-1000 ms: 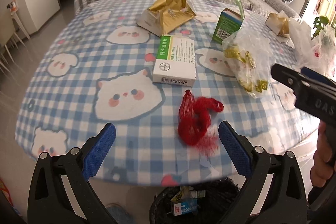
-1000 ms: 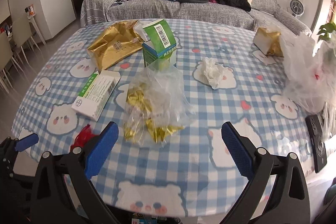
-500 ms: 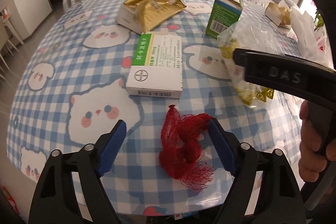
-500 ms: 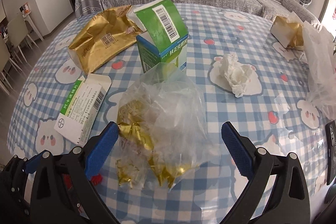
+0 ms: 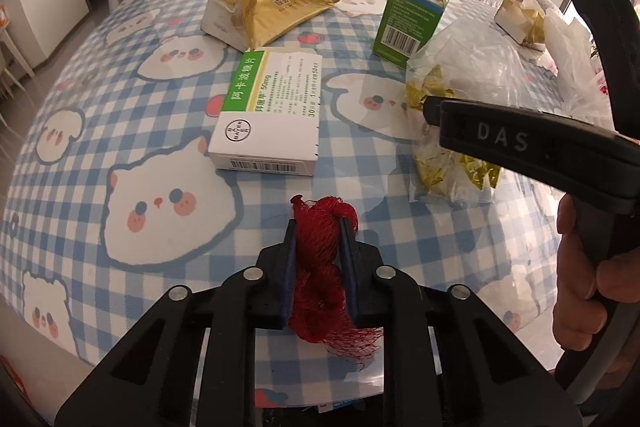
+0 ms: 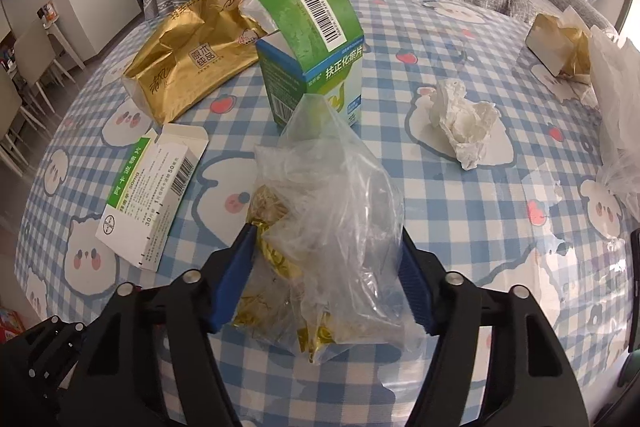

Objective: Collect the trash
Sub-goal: 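Grasp the red mesh net with the left tool while the right tool grasps the clear plastic bag, then lift the red net and plastic bag and carry both over the black bin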

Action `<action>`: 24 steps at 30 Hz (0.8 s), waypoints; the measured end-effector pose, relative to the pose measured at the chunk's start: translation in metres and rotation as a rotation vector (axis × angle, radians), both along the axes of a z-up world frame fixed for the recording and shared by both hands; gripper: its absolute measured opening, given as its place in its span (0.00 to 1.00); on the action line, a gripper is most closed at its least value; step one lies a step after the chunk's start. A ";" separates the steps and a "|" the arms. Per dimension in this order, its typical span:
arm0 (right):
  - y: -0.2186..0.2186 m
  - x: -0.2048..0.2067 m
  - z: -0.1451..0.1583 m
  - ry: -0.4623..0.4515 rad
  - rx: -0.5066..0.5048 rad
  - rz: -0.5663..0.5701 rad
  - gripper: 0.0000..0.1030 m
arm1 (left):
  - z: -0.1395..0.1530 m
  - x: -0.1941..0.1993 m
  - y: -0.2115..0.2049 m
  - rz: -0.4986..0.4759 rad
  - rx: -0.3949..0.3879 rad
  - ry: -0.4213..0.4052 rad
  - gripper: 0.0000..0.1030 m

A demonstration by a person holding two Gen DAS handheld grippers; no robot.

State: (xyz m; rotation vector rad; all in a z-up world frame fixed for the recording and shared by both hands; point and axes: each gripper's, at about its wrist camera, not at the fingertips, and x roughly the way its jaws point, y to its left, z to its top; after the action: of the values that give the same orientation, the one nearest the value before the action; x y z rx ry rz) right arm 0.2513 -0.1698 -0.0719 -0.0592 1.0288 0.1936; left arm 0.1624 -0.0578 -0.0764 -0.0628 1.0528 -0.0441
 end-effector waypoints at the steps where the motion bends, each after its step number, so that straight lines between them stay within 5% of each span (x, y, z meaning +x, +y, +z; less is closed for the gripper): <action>1: 0.000 0.000 -0.002 0.009 0.005 0.006 0.52 | 0.000 0.000 0.000 -0.001 -0.001 0.000 0.17; 9: 0.002 -0.007 -0.004 -0.008 0.023 0.014 0.27 | 0.000 0.001 0.003 0.005 -0.027 -0.006 0.17; 24: -0.008 -0.026 0.016 -0.035 0.042 0.004 0.24 | 0.011 -0.010 0.012 0.023 -0.043 -0.024 0.17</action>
State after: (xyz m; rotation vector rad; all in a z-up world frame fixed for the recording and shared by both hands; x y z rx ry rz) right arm 0.2254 -0.1783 -0.0557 -0.0263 0.9897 0.2171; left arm 0.1528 -0.0459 -0.0656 -0.1127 1.0269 -0.0467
